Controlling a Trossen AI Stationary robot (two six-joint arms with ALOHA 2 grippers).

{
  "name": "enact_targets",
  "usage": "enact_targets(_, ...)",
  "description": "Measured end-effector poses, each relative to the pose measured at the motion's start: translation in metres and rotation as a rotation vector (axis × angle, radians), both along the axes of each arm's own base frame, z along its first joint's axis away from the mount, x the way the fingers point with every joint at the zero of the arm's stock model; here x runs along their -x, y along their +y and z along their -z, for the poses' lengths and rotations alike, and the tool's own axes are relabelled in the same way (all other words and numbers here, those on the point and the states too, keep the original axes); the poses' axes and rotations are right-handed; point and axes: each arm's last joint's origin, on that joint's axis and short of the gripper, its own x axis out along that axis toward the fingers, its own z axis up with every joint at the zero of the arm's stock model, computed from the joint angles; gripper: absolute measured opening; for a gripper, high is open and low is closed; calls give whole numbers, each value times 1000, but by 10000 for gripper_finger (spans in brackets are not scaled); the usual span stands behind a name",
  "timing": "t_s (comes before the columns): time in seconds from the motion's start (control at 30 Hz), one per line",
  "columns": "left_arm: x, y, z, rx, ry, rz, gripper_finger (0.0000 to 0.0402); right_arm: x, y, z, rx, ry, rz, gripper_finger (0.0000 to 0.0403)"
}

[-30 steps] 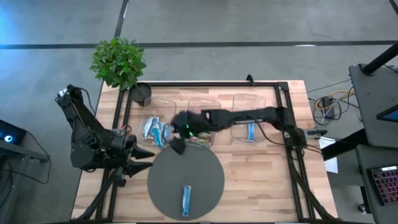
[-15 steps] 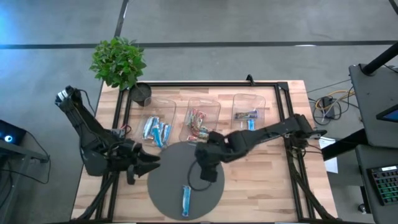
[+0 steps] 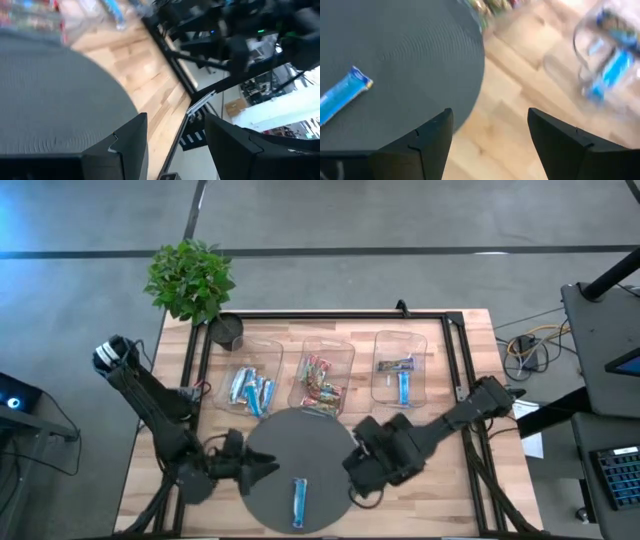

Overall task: Pick and place Granola Bars by type
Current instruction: Put the blue granola bar into the right transparent bin

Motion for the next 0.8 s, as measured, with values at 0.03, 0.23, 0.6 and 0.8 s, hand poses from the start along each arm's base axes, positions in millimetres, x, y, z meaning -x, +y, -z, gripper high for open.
enact_targets(0.03,-3,-3,4,14,13,4,181,4,4,1,-10,6,16,245)
enact_targets(0.23,-20,-26,26,106,138,67,180,18,20,7,-50,51,48,243)
enact_targets(0.6,-64,-57,31,54,620,2,180,32,20,46,-98,345,-88,242)
enact_targets(0.8,-98,-72,30,109,661,13,180,47,28,56,-59,405,-184,242)
